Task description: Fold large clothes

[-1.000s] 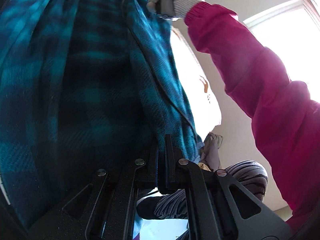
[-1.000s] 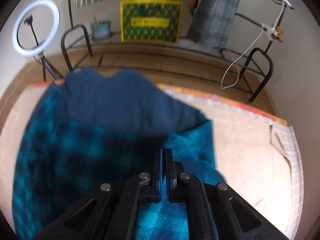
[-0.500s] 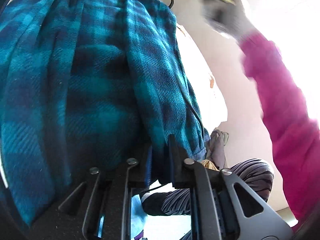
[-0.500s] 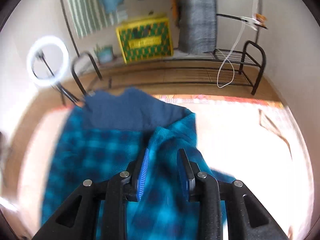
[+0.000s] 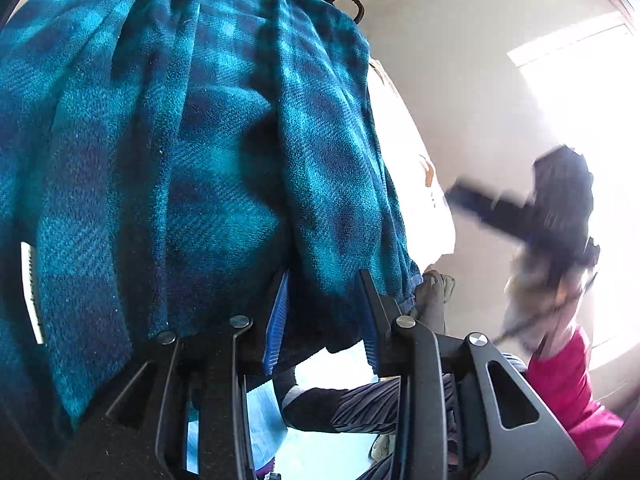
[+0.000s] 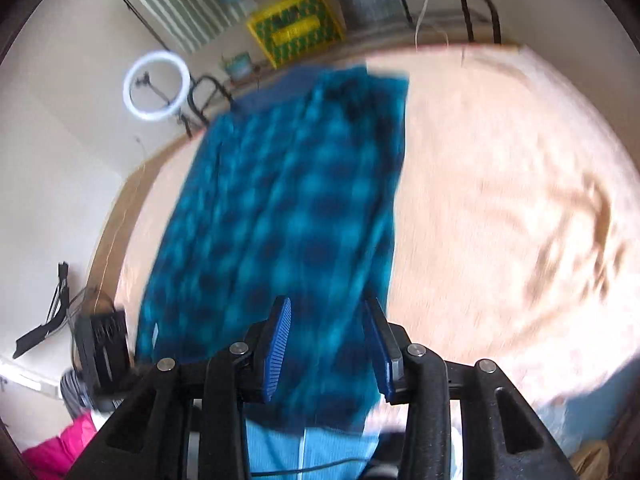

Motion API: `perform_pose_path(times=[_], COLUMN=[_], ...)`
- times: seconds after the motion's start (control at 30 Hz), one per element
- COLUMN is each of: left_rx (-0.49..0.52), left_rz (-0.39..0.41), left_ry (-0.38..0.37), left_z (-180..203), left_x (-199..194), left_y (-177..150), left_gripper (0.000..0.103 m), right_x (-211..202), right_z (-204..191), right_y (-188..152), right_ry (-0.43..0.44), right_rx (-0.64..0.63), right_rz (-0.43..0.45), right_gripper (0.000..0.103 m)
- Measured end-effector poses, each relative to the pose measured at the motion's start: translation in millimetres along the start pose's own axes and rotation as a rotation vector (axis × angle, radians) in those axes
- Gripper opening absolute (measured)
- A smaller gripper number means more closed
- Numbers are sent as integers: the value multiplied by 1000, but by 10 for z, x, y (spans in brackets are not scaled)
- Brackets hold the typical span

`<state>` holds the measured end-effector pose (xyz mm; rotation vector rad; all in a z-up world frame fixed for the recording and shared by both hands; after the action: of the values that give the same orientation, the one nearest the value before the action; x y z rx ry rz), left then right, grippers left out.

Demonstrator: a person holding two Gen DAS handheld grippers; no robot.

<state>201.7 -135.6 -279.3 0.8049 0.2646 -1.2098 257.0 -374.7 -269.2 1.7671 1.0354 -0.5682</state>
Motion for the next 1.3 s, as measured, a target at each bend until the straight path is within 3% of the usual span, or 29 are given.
perform_pose_path(times=[0.1,0.17,0.2,0.27,0.4,0.53,0.67,0.77,0.97,1.0,1.1,1.17,1.23,1.3], left_rx=[-11,-10,-2,18,37,32,19,112,189,211,282,329,395,463], left_rz=[0,-2,-10,-9,6,20,14,0,-8,-5,37,79,121,125], left_ry=[-5,-4,2,14,26,12,-48,17,104,133,178,196,196,177], left_z=[13,21,38,64,151,277,481,561,461,457,507,568,715,917], left_x=[73,104,164,197,240,240,281,485,544,509,334,198,62,86], left_y=[1,-3,-23,-40,-51,-31,-59,-154,-219,-220,-206,-218,-240,-281], left_gripper=[32,21,11,8,4,3,3,3,4,10,11,11,11,11], right_x=[198,327,370,429,500,367,18,-164,222,269,306,168,-119,-348], right_z=[26,29,31,26,-22,-63,-34,22,201,209,222,206,217,266], right_y=[-424,-612,-672,-737,-740,-663,-527,-446,-639,-672,-711,-617,-447,-306], right_ry=[0,14,31,71,136,92,74,52,-22,-36,-19,17,63,93], right_rx=[17,36,50,77,95,41,55,39,30,6,7,23,42,70], right_rz=[-83,-133,-148,-156,-134,-89,-36,2,-105,-114,-123,-73,43,140], right_gripper=[40,40,40,37,6,2,2,2,2,3,10,20,36,36])
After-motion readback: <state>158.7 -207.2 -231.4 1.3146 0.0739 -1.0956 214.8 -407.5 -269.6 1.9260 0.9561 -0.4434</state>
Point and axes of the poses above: each gripper's, at about its wrist camera, not at the fingertips, and x roughly the way its jaws point, z to its right, y to its top, the point moved 7 cm from there along x, roughly the way its jaws point, and after that the axes turned 9 degrees about z, right-handed, at the moved point
